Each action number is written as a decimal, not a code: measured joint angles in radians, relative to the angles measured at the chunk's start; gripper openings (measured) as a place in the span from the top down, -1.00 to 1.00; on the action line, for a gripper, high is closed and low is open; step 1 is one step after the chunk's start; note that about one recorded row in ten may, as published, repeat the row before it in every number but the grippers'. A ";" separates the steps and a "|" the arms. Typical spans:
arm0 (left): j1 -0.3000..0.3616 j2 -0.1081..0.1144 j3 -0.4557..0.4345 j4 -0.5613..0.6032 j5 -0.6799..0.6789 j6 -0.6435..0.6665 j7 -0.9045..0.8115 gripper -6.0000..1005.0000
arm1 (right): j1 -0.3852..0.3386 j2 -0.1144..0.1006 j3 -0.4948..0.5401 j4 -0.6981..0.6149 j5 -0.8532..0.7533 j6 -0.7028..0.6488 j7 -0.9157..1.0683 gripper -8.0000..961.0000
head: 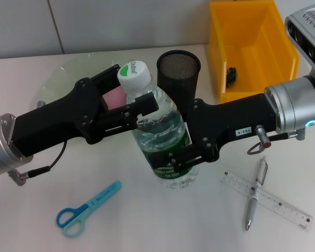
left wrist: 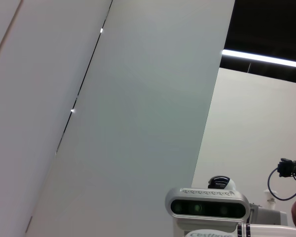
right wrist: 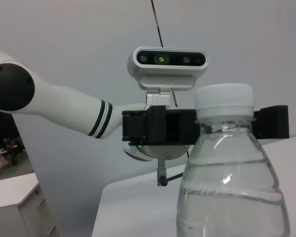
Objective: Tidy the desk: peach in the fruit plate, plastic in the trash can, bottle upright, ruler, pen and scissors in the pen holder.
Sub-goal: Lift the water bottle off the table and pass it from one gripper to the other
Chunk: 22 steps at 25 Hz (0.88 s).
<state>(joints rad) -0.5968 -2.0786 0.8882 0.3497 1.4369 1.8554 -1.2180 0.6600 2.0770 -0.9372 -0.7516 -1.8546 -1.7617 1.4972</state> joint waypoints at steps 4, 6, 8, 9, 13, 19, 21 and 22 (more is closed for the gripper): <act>0.000 0.000 0.005 0.000 0.000 0.001 0.000 -0.71 | 0.000 0.000 0.000 0.000 -0.003 -0.002 0.003 -0.64; -0.001 0.000 0.008 0.000 0.000 0.002 0.000 -0.67 | 0.000 0.000 0.000 0.000 -0.004 -0.003 0.003 -0.64; -0.002 0.000 0.009 0.000 0.000 0.003 0.000 -0.62 | 0.000 0.000 0.000 0.000 -0.005 -0.005 0.004 -0.64; -0.002 0.000 0.009 0.000 0.000 0.003 0.000 -0.60 | 0.000 0.000 0.000 0.000 -0.005 -0.006 0.004 -0.64; -0.002 0.000 0.009 0.000 0.000 0.004 0.000 -0.52 | 0.000 0.000 0.000 0.000 -0.005 -0.010 0.005 -0.64; -0.001 0.000 0.009 0.000 0.000 0.004 0.000 -0.08 | 0.000 0.000 0.000 -0.002 -0.006 -0.012 0.005 -0.64; -0.001 0.000 0.009 0.000 0.001 0.004 -0.003 -0.08 | -0.001 0.000 0.000 -0.003 -0.006 -0.013 0.005 -0.64; -0.001 0.000 0.009 0.000 0.000 0.004 -0.005 -0.08 | -0.002 0.000 0.000 -0.004 -0.006 -0.014 0.006 -0.64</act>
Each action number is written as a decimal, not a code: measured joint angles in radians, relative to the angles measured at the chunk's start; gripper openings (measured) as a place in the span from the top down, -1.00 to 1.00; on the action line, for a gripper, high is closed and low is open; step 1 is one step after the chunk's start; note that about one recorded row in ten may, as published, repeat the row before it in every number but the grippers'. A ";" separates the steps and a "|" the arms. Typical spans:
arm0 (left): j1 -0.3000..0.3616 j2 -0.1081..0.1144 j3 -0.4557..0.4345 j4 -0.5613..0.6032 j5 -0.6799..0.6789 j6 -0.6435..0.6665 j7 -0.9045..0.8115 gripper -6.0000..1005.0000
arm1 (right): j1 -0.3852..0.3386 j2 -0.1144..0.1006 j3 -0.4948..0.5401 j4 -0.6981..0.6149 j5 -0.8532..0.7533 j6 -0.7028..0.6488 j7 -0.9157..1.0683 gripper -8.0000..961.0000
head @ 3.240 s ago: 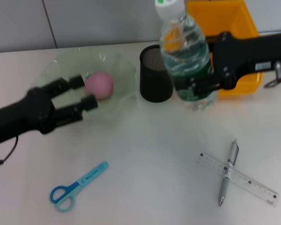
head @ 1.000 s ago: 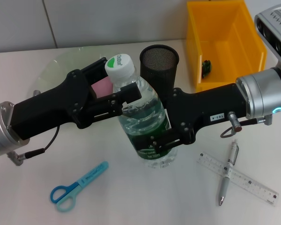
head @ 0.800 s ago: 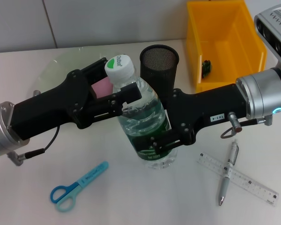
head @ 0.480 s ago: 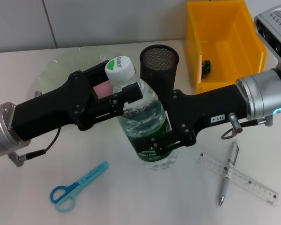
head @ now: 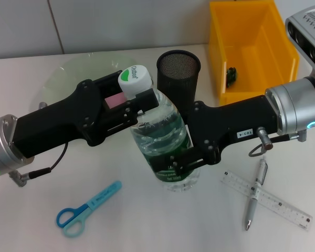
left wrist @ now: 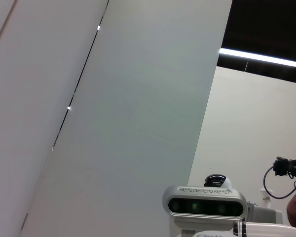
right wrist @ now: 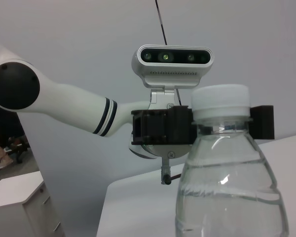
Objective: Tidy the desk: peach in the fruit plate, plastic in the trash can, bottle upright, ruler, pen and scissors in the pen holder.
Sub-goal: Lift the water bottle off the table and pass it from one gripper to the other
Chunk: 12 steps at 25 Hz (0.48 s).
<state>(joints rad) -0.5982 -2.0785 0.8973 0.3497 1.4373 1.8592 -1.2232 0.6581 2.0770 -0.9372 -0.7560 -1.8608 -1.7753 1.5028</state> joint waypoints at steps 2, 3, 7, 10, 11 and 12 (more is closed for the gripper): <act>0.000 0.000 0.000 0.000 0.000 0.000 -0.004 -0.08 | 0.000 0.000 0.000 -0.001 0.000 -0.001 0.000 -0.64; 0.000 0.000 0.000 0.000 0.000 0.000 -0.005 -0.08 | 0.000 0.000 0.000 -0.001 0.000 -0.001 0.000 -0.64; 0.000 0.000 0.000 0.000 0.000 0.000 -0.006 -0.05 | -0.001 -0.001 0.000 -0.002 0.001 -0.004 0.000 -0.64; 0.000 0.000 0.000 0.000 0.000 0.000 -0.006 0.05 | -0.002 -0.002 0.000 -0.003 0.002 -0.005 0.001 -0.65; 0.000 0.000 0.000 0.000 0.000 0.000 -0.006 0.09 | -0.002 -0.002 0.000 -0.004 0.002 -0.004 0.001 -0.65; 0.000 0.000 0.000 0.000 0.000 0.000 -0.006 0.12 | -0.002 -0.002 0.000 -0.004 0.002 -0.005 0.002 -0.65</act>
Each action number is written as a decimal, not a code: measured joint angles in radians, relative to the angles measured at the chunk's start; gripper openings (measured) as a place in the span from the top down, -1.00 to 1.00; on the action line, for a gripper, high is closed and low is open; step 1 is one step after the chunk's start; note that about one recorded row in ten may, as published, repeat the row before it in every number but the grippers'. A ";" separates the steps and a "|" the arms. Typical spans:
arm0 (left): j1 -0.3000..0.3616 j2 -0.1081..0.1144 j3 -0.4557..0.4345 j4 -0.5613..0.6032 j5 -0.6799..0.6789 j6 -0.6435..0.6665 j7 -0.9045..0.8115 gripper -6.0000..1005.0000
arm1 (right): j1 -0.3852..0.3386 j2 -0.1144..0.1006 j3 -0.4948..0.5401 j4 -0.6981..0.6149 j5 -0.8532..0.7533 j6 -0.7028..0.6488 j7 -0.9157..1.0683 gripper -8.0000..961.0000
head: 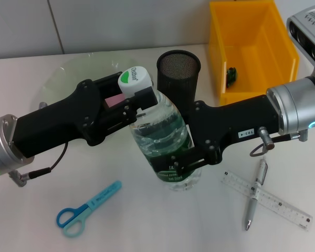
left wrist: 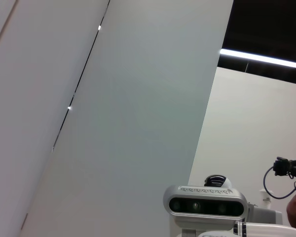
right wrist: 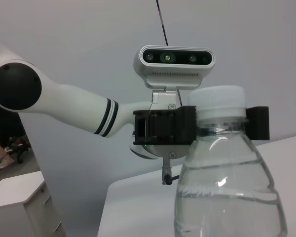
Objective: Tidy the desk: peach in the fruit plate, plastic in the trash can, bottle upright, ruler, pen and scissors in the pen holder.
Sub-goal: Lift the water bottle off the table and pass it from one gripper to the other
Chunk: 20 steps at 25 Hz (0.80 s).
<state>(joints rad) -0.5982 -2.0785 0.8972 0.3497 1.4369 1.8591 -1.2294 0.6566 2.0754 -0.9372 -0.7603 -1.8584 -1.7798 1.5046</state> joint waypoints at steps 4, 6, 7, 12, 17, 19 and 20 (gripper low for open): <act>0.000 0.000 0.000 0.000 -0.001 0.000 0.000 0.12 | 0.002 0.000 0.000 -0.005 0.000 0.000 0.009 -0.65; 0.000 0.001 0.000 0.000 -0.006 0.000 -0.001 0.12 | 0.000 0.000 0.003 -0.011 0.002 0.000 0.010 -0.65; 0.000 0.002 0.000 0.000 -0.008 0.000 -0.002 0.12 | -0.005 0.001 0.006 -0.018 0.008 0.000 0.009 -0.65; -0.002 0.002 0.000 0.000 -0.007 0.000 -0.002 0.12 | -0.009 0.001 0.001 -0.026 0.017 0.002 0.008 -0.65; -0.004 0.001 0.000 0.000 -0.008 0.000 -0.009 0.12 | -0.006 0.002 0.001 -0.026 0.014 0.002 0.008 -0.65; -0.004 0.000 0.000 0.000 -0.012 0.000 -0.012 0.12 | -0.005 0.002 0.000 -0.026 0.012 0.001 0.008 -0.69; -0.004 0.000 0.000 0.000 -0.012 0.000 -0.012 0.12 | -0.005 0.002 0.000 -0.026 0.012 0.001 0.008 -0.71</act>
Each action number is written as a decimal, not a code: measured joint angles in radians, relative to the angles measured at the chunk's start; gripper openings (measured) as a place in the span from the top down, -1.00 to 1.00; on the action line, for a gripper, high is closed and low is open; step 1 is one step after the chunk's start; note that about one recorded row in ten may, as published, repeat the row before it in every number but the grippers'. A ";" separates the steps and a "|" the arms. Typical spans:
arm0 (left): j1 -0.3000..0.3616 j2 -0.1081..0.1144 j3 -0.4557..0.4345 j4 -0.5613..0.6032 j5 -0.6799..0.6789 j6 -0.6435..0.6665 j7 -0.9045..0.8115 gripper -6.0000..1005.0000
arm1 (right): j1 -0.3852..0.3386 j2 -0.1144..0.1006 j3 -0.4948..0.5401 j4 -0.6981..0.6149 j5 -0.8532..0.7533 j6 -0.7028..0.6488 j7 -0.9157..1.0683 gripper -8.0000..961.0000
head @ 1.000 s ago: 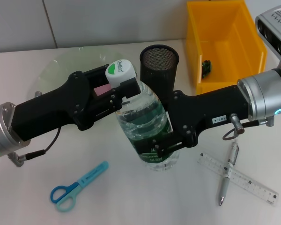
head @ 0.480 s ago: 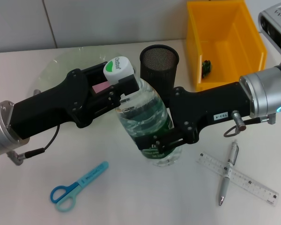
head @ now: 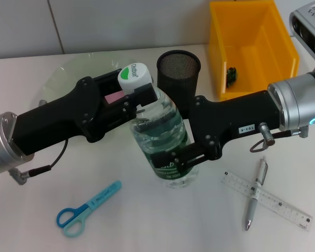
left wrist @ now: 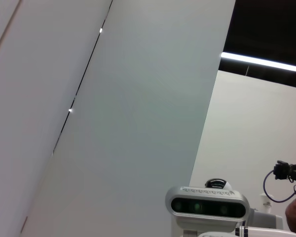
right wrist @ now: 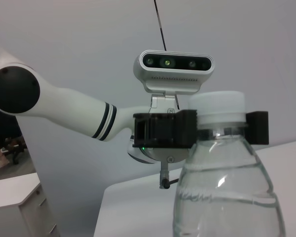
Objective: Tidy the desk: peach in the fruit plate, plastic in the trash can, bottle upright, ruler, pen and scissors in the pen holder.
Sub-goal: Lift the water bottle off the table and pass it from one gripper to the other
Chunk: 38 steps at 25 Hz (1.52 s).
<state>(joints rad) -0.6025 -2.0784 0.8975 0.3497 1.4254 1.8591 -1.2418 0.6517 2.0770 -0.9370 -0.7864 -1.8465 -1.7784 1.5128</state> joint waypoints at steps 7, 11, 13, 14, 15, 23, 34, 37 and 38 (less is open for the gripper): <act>0.000 0.000 0.000 0.000 -0.006 -0.001 -0.002 0.12 | -0.004 0.000 -0.003 -0.022 -0.005 0.005 0.001 -0.76; 0.000 0.001 0.000 0.000 -0.006 -0.004 -0.002 0.12 | -0.004 -0.001 -0.009 -0.027 -0.006 0.007 0.003 -0.76; 0.000 0.001 0.000 0.000 -0.007 -0.007 -0.002 0.12 | -0.004 -0.002 -0.012 -0.028 -0.012 0.009 0.005 -0.76; 0.000 0.001 0.000 0.000 -0.007 -0.009 -0.002 0.12 | -0.004 -0.002 -0.012 -0.029 -0.016 0.010 0.005 -0.76; 0.000 0.001 0.000 0.000 -0.007 -0.009 -0.002 0.12 | -0.004 -0.002 -0.013 -0.032 -0.022 0.011 0.008 -0.76; 0.003 0.005 0.000 0.000 -0.008 -0.019 -0.002 0.12 | -0.008 -0.002 -0.013 -0.072 -0.045 0.010 0.030 -0.76; 0.008 0.005 -0.002 0.000 -0.008 -0.023 -0.002 0.12 | -0.048 -0.003 -0.013 -0.145 -0.061 0.006 0.058 -0.76; 0.009 0.006 -0.003 0.000 -0.008 -0.025 -0.002 0.12 | -0.055 -0.005 -0.012 -0.153 -0.064 0.006 0.060 -0.76; 0.009 0.006 -0.003 -0.001 -0.008 -0.026 -0.002 0.12 | -0.055 -0.005 -0.012 -0.153 -0.064 0.006 0.060 -0.76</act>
<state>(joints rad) -0.5936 -2.0726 0.8941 0.3484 1.4170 1.8333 -1.2441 0.5968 2.0716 -0.9489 -0.9391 -1.9102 -1.7724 1.5730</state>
